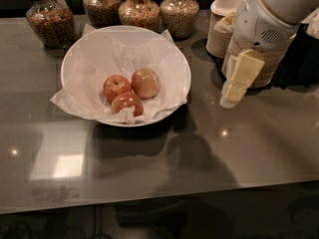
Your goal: Pick apple from white bowl
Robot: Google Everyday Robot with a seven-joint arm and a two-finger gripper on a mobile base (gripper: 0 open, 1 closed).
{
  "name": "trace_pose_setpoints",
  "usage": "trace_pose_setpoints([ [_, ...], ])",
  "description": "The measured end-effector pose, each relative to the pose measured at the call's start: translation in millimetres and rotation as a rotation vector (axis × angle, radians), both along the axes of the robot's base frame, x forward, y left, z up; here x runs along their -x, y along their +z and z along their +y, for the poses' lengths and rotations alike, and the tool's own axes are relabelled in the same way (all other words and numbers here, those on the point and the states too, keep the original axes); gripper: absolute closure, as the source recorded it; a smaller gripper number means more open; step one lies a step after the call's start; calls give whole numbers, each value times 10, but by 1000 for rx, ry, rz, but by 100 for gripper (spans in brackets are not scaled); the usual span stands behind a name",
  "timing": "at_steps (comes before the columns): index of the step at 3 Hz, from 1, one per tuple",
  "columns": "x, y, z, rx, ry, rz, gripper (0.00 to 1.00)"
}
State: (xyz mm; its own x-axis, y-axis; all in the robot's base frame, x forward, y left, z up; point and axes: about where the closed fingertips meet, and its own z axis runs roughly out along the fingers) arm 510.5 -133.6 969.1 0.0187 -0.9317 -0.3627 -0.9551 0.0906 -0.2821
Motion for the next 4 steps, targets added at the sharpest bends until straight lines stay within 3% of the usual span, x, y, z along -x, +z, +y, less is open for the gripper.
trace_pose_setpoints([
  [1,-233,2,358,-51,74,-43,0],
  [2,-376,21,612,-77,134,-70,12],
  [4,-572,-41,752,-107,194,-79,46],
])
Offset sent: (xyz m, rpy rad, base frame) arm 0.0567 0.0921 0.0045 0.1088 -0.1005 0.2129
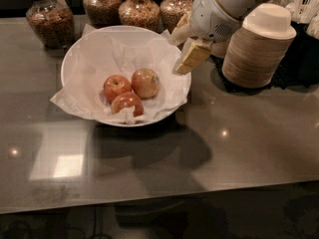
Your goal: Pick apple from white bowl
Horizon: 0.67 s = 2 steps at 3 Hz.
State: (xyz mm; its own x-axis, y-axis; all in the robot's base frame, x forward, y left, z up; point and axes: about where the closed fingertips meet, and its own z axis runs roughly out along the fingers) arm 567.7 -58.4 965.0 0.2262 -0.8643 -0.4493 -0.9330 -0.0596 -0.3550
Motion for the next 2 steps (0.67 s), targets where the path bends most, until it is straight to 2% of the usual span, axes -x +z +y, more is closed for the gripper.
trace_pose_setpoints([
  [1,-143,-53,-19,-8,51,4,40],
  [2,-429,-134,214,-27,99,32,22],
])
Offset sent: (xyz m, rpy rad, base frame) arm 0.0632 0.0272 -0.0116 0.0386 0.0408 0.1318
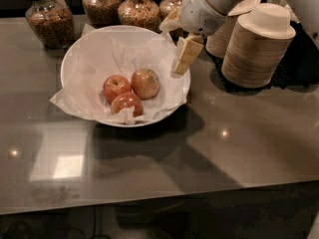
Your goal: Pick apple from white bowl
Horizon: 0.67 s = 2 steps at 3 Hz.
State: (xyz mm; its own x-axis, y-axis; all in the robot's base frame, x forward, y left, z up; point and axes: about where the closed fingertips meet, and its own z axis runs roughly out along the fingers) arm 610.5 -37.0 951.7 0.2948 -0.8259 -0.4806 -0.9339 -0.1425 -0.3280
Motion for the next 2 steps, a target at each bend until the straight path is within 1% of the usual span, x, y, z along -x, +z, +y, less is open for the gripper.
trace_pose_setpoints([
  [1,-158,-83,310,-19,14,34,24],
  [2,-258,-188,518,3,63,47,31],
])
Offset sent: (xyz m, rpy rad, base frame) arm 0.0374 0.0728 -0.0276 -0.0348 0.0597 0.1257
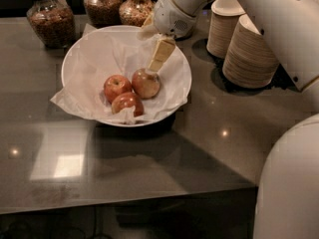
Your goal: Pick apple from white bowl
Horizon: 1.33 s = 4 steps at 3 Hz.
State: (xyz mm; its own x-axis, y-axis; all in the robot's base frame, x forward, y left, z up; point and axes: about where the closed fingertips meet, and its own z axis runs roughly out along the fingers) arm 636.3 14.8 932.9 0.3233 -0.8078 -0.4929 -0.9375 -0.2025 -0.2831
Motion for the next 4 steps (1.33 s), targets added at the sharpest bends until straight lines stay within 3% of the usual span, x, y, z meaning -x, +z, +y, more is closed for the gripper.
trace_pose_setpoints([
  [2,75,54,-298,12,-63,-45,31],
  [4,351,-24,-379,35,-44,-73,34],
])
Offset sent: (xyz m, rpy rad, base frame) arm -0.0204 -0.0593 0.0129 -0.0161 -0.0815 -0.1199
